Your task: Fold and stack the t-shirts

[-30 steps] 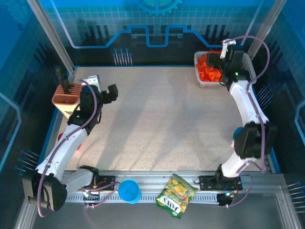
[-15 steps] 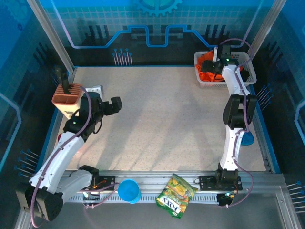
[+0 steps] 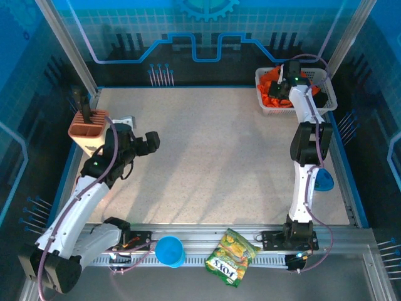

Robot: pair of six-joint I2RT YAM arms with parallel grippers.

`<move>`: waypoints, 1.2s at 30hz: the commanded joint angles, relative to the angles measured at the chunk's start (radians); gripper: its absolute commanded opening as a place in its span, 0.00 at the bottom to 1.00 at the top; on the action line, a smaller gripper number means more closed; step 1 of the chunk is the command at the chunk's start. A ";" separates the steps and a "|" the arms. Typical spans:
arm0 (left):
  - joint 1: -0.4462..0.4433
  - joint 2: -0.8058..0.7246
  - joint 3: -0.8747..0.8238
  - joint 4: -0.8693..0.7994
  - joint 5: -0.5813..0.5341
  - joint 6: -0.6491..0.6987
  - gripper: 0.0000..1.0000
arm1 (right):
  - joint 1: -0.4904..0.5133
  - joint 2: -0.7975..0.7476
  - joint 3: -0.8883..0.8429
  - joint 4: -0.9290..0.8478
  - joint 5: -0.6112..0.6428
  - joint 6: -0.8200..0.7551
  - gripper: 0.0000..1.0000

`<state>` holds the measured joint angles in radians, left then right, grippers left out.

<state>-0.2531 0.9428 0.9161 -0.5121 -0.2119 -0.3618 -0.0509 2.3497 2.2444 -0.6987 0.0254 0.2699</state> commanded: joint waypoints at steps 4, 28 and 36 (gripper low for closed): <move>-0.008 -0.001 0.084 -0.087 -0.003 -0.049 0.99 | 0.013 -0.265 -0.001 0.036 -0.082 -0.021 0.00; -0.022 0.098 0.320 -0.340 0.094 -0.111 0.91 | 0.439 -0.883 -0.799 0.323 -0.314 0.126 0.00; -0.113 0.213 0.328 -0.385 0.104 -0.102 0.99 | 0.469 -0.764 -1.015 0.273 -0.091 0.160 0.65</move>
<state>-0.3367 1.1084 1.2217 -0.8444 -0.1322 -0.4702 0.4294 1.5524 1.2499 -0.4335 -0.1810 0.4076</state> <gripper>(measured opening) 0.990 0.540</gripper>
